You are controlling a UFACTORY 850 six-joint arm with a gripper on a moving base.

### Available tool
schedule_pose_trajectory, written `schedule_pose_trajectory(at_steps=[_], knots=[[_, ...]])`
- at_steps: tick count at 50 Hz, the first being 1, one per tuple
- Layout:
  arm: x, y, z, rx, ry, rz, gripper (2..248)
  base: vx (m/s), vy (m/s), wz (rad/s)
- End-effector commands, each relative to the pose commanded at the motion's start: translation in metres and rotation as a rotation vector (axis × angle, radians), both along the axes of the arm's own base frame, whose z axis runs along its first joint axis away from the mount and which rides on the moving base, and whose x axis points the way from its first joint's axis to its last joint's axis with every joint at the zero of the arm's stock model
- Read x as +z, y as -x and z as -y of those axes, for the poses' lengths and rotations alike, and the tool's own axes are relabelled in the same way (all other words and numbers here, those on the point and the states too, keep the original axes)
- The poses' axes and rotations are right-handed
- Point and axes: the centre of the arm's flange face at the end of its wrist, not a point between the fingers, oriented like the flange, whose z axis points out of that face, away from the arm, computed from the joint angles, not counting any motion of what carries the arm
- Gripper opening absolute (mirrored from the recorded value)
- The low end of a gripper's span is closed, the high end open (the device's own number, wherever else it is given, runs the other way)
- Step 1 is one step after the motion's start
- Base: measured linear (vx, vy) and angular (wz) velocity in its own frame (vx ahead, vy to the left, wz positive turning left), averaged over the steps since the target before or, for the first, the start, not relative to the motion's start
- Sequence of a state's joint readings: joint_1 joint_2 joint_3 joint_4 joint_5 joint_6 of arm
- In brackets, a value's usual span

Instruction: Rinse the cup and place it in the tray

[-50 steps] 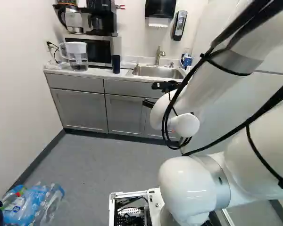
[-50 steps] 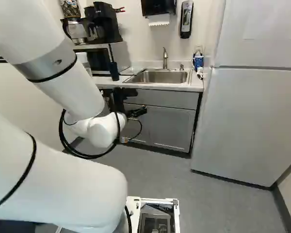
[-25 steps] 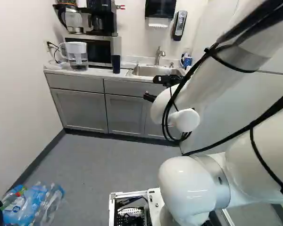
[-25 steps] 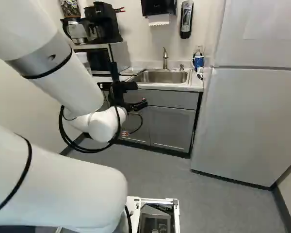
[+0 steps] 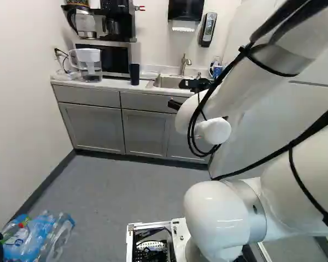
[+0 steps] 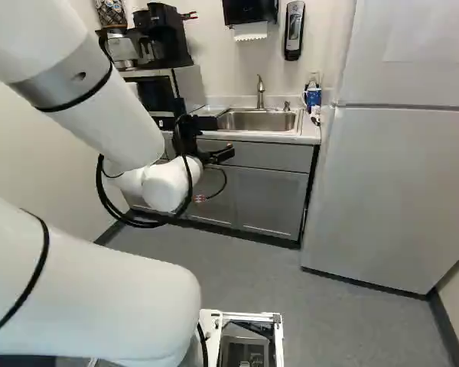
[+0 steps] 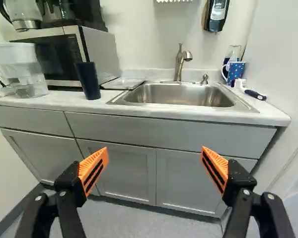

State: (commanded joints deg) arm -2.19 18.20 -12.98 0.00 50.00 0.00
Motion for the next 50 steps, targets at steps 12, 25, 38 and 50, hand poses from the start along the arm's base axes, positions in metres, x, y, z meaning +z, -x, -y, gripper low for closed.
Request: schedule_pose_trajectory(at_steps=[12, 25, 38, 50], knots=[[0.012, -0.01, 0.003, -0.007, 0.001, 0.017, 247, 0.0, 0.0, 0.0], [0.024, -0.02, 0.006, -0.014, 0.001, 0.029, 247, 0.0, 0.0, 0.0], [0.037, -0.031, 0.008, -0.02, 0.002, 0.039, 247, 0.0, 0.0, 0.0], [0.048, -0.041, 0.01, -0.024, 0.002, 0.049, 247, 0.0, 0.0, 0.0]])
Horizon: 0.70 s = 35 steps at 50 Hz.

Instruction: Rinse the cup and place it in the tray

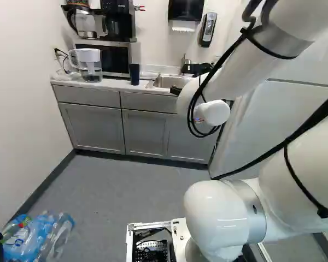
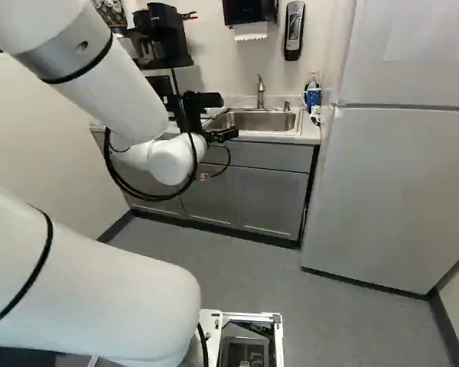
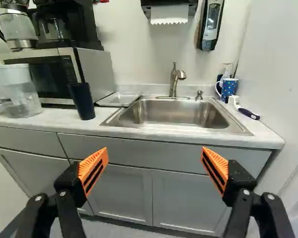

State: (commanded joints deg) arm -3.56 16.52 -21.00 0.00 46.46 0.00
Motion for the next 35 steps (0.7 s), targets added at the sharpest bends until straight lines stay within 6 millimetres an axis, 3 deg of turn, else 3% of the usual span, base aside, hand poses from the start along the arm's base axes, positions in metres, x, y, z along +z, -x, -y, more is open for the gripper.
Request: schedule_pose_trajectory(at_steps=[35], knots=[[0.032, -0.029, 0.006, -0.011, 0.0, 0.006, 247, 0.0, 0.0, 0.0]])
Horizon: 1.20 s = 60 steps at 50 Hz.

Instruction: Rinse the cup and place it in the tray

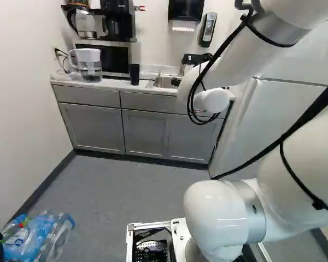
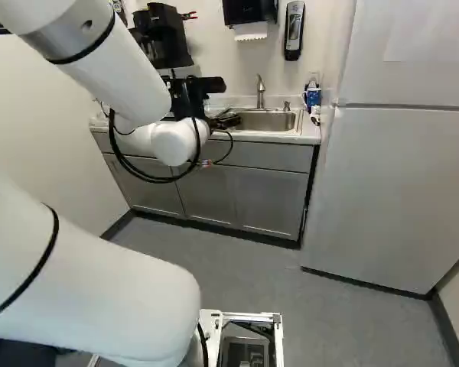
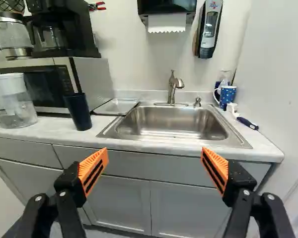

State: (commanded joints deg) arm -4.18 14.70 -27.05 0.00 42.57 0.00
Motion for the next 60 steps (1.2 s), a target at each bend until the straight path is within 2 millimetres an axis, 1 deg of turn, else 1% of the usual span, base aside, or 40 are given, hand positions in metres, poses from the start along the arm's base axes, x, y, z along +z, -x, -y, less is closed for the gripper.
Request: schedule_pose_trajectory(at_steps=[35, 60], knots=[[0.031, -0.028, 0.005, -0.007, -0.001, -0.019, 247, 0.0, 0.0, 0.0], [0.052, -0.044, 0.006, -0.008, -0.002, -0.032, 247, 0.0, 0.0, 0.0]])
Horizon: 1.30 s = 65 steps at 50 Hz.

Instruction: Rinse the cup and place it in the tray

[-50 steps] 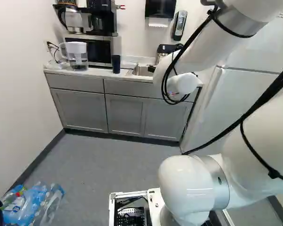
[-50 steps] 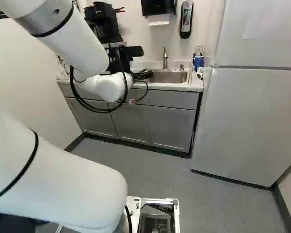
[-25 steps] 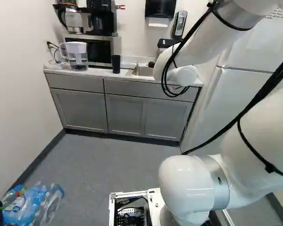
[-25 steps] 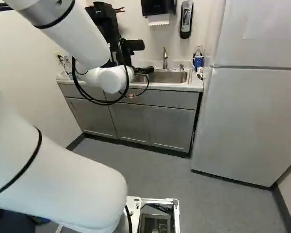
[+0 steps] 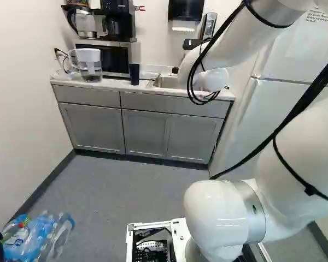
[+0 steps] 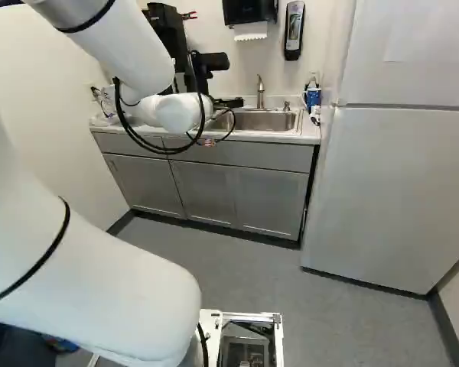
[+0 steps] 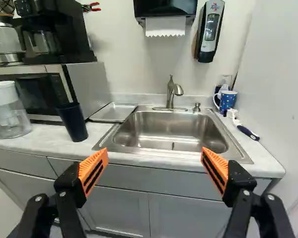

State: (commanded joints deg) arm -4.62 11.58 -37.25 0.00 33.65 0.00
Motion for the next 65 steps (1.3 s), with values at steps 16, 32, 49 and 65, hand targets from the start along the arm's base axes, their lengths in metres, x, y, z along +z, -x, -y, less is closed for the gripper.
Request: schedule_pose_trajectory(at_steps=[16, 32, 49, 65], knots=[[0.014, -0.009, 0.0, 0.001, -0.001, -0.008, 247, 0.0, 0.0, 0.0], [0.028, -0.017, 0.0, 0.002, -0.001, -0.017, 247, 0.0, 0.0, 0.0], [0.043, -0.026, 0.0, 0.004, -0.002, -0.026, 247, 0.0, 0.0, 0.0], [0.057, -0.034, 0.0, 0.005, -0.003, -0.035, 247, 0.0, 0.0, 0.0]])
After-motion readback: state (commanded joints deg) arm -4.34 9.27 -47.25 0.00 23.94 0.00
